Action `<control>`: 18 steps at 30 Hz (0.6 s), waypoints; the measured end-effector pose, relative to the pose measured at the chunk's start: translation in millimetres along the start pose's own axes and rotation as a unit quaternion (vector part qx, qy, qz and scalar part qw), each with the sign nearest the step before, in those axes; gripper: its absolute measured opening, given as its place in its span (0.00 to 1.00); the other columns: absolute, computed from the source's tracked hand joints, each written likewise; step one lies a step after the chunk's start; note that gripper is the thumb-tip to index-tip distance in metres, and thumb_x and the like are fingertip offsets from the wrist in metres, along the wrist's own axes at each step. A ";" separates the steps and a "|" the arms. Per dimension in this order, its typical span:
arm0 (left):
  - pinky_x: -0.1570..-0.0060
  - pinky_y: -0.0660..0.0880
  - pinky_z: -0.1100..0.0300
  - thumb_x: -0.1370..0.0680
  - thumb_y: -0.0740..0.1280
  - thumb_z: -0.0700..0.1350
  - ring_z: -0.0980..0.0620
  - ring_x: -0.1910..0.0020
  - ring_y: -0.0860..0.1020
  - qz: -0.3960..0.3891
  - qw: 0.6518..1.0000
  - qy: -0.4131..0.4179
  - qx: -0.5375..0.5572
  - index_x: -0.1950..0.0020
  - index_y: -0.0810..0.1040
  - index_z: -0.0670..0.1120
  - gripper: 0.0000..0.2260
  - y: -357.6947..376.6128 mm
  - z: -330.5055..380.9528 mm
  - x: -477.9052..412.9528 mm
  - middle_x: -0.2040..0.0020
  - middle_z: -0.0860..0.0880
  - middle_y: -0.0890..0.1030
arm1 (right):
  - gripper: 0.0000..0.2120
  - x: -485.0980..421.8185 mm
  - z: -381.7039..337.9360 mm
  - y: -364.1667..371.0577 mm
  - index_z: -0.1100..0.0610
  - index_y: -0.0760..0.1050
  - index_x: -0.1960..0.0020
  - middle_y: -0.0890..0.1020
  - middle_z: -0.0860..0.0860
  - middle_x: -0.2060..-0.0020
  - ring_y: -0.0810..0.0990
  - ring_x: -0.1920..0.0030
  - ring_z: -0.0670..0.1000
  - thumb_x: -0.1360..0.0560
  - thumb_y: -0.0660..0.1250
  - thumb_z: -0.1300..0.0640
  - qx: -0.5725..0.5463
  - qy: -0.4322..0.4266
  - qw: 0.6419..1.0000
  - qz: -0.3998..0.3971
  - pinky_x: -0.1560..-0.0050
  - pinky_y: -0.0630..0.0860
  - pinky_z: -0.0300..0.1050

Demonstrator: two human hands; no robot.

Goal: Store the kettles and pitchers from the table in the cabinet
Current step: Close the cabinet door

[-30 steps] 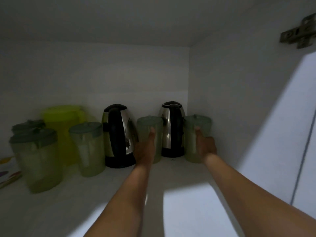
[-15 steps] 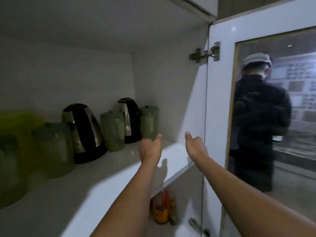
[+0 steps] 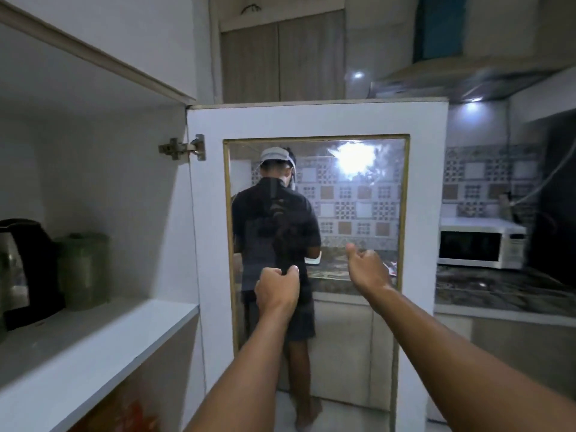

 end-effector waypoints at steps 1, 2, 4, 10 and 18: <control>0.47 0.73 0.57 0.24 0.67 0.53 0.44 0.45 0.79 -0.011 1.000 0.004 0.002 0.51 0.78 0.43 0.13 17.9 6.9 8.4 0.50 0.48 0.80 | 0.29 -7.6 7.8 -17.2 0.65 0.74 0.33 0.79 0.62 0.42 0.78 0.42 0.61 0.18 0.53 0.42 0.001 0.005 1.000 0.016 0.41 0.72 0.52; 0.47 0.72 0.58 0.24 0.67 0.52 0.44 0.43 0.79 -0.019 1.000 0.007 0.004 0.50 0.78 0.43 0.12 37.0 13.4 16.5 0.49 0.48 0.80 | 0.30 -15.0 15.6 -35.4 0.64 0.73 0.33 0.79 0.62 0.40 0.78 0.40 0.62 0.18 0.53 0.41 0.005 0.013 0.999 0.032 0.40 0.72 0.52; 0.43 0.73 0.57 0.25 0.67 0.52 0.43 0.41 0.78 -0.039 0.999 0.015 0.005 0.45 0.79 0.42 0.15 76.6 22.8 29.3 0.45 0.45 0.82 | 0.29 -33.1 31.4 -69.6 0.63 0.73 0.34 0.80 0.62 0.38 0.78 0.39 0.63 0.19 0.53 0.40 0.003 0.031 0.998 0.062 0.39 0.72 0.53; 0.45 0.73 0.57 0.23 0.67 0.49 0.43 0.40 0.77 -0.056 0.997 0.053 0.018 0.37 0.74 0.42 0.18 192.7 63.2 58.4 0.39 0.44 0.80 | 0.31 -99.7 68.8 -155.1 0.65 0.69 0.29 0.76 0.63 0.33 0.75 0.34 0.63 0.18 0.52 0.41 -0.001 0.026 0.994 0.102 0.38 0.71 0.53; 0.51 0.70 0.58 0.24 0.70 0.50 0.45 0.40 0.76 -0.037 0.998 0.049 0.011 0.33 0.69 0.45 0.22 322.4 98.7 62.0 0.35 0.46 0.75 | 0.29 -195.9 82.9 -196.7 0.56 0.66 0.31 0.73 0.57 0.42 0.74 0.40 0.58 0.22 0.58 0.36 -0.069 -0.018 0.997 0.025 0.37 0.70 0.55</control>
Point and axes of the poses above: each hand's wrist, its own x-axis away from the middle knuckle, its own y-axis out of the palm, z = x × y, the point moved 1 cm from there along -x, towards the middle knuckle
